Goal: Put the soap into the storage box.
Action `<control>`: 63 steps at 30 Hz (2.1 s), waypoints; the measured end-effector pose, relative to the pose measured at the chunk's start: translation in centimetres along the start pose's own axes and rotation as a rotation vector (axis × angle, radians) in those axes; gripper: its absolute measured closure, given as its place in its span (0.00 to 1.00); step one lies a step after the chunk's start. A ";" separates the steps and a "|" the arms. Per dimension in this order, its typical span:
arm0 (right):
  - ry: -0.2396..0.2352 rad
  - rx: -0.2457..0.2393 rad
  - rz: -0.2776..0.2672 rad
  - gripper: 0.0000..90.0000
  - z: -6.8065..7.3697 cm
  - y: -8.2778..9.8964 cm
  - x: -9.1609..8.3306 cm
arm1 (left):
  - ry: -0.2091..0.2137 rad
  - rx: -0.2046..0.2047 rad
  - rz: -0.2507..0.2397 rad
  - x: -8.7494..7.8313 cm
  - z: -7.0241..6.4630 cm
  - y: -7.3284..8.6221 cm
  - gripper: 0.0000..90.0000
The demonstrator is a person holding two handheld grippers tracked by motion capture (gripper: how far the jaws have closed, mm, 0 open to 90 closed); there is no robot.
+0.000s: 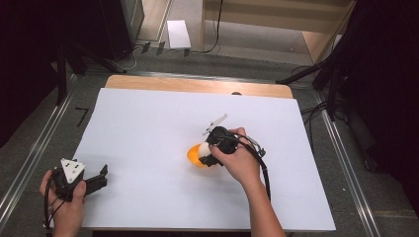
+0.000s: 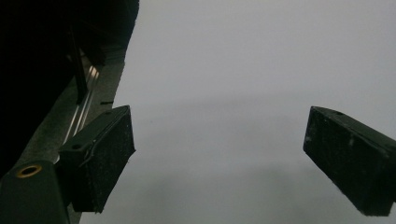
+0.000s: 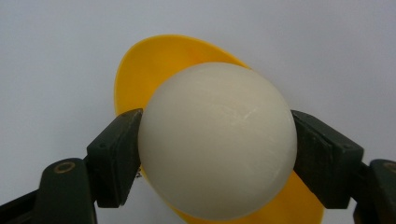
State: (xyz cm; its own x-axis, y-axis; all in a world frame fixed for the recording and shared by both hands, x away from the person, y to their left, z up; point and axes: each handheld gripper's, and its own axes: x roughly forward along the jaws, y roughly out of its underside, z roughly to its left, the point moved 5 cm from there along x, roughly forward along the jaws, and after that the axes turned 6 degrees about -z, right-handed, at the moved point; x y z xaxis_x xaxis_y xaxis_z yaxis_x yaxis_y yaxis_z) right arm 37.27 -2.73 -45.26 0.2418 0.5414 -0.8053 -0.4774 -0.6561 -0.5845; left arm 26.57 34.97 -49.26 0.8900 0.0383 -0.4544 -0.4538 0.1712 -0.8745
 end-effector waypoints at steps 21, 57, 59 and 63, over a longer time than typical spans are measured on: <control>0.006 0.019 -0.051 0.24 -0.2 -0.1 -1.4 | 0.000 -0.002 -0.001 0.0 0.0 0.0 0.10; 0.062 0.130 -0.114 0.24 -3.8 4.5 -5.1 | -0.001 0.001 0.001 0.0 0.0 0.0 0.10; 0.066 0.134 -0.117 0.24 -3.9 4.8 -5.3 | -0.002 0.001 0.000 0.0 0.0 0.0 0.10; 0.072 0.147 -0.113 0.25 -4.1 5.4 -5.5 | -0.002 0.002 0.001 0.0 0.0 0.0 0.10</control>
State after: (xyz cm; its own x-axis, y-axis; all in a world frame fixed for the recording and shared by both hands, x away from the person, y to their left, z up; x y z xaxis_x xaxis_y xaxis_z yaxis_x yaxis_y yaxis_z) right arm 36.87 -11.39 -44.38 0.3577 0.5648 -0.7437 -0.5609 -0.5067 -0.6546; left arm 26.59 34.98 -49.28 0.8897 0.0406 -0.4546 -0.4544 0.1727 -0.8739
